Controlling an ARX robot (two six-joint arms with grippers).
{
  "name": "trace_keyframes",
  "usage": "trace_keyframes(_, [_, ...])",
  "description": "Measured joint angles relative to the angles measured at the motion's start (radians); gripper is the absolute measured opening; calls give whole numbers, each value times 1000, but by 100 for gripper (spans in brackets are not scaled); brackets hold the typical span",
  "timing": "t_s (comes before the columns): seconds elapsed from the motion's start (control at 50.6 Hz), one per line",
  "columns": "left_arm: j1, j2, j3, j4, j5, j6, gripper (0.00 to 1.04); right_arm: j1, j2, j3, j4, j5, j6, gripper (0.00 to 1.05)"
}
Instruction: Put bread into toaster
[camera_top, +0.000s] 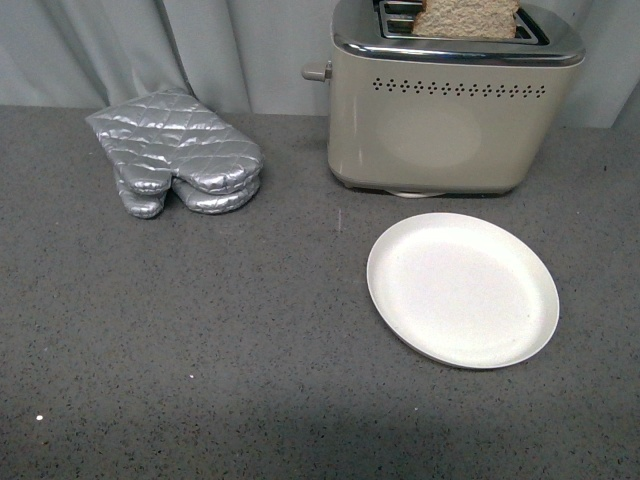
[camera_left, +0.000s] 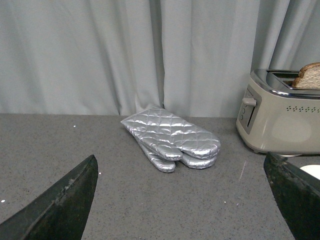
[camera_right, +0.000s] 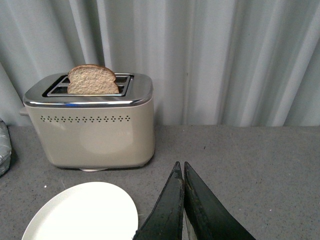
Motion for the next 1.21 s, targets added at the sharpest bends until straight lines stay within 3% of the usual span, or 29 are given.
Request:
trace_keyframes(1.067, [0,0,0,0,0,0,98,0,-494,-1,-467,0,0,0])
trace_keyframes(1.205, [0,0,0,0,-1,0,98,0,-638,0,-640,-1,0,0])
